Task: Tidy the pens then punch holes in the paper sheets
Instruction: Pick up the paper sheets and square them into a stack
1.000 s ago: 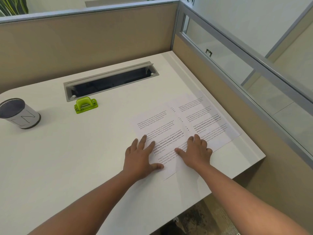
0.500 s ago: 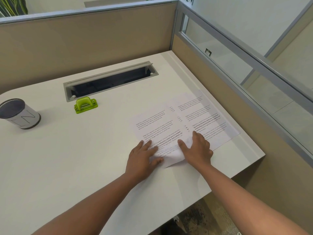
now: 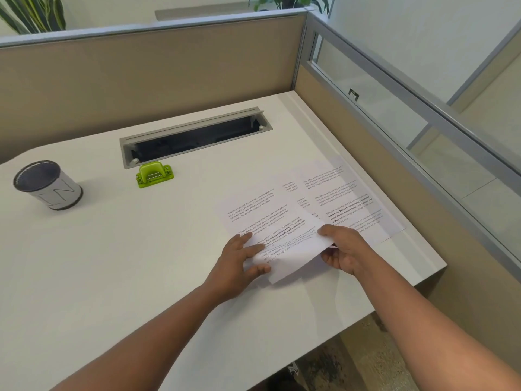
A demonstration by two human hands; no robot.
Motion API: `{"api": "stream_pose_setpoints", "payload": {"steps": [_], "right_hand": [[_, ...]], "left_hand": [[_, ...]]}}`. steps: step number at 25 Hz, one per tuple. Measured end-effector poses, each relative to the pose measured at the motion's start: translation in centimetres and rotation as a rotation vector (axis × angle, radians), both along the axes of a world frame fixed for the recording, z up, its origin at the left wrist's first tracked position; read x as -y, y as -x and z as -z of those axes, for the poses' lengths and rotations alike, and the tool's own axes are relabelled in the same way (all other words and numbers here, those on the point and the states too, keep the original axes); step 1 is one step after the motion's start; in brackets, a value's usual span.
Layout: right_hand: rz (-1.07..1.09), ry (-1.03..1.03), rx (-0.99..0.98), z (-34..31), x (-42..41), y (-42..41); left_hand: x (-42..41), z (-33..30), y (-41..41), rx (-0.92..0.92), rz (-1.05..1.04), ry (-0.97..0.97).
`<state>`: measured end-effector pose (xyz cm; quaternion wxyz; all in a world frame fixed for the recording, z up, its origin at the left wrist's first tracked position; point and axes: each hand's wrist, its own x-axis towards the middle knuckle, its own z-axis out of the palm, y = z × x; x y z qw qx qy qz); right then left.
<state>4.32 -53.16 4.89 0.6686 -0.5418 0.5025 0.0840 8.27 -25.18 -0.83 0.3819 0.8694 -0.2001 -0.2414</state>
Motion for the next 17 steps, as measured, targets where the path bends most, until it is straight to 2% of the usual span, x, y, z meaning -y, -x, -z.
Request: {"api": "stream_pose_setpoints", "payload": {"steps": [4, 6, 10, 13, 15, 17], "right_hand": [[-0.156, 0.113, 0.012, -0.3, -0.5, 0.0], [-0.196, 0.139, 0.056, -0.6, -0.9, -0.1], [-0.200, 0.101, 0.159, -1.3, -1.6, -0.3], [-0.171, -0.043, 0.285, -1.7, -2.0, -0.5], [-0.158, -0.117, 0.358, -2.0, -2.3, -0.5], [-0.164, -0.171, 0.408, -1.8, -2.7, -0.3]], "left_hand": [[-1.2, -0.6, -0.1, -0.009, -0.002, -0.004], [-1.6, -1.2, -0.1, -0.073, -0.062, 0.038], [-1.7, -2.9, -0.7, -0.387, -0.469, 0.389], [-1.5, -4.0, -1.7, -0.639, -0.764, 0.673], [-1.5, -4.6, -2.3, -0.801, -0.875, 0.850], [-1.5, -5.1, -2.6, -0.855, -0.862, 0.958]]}}
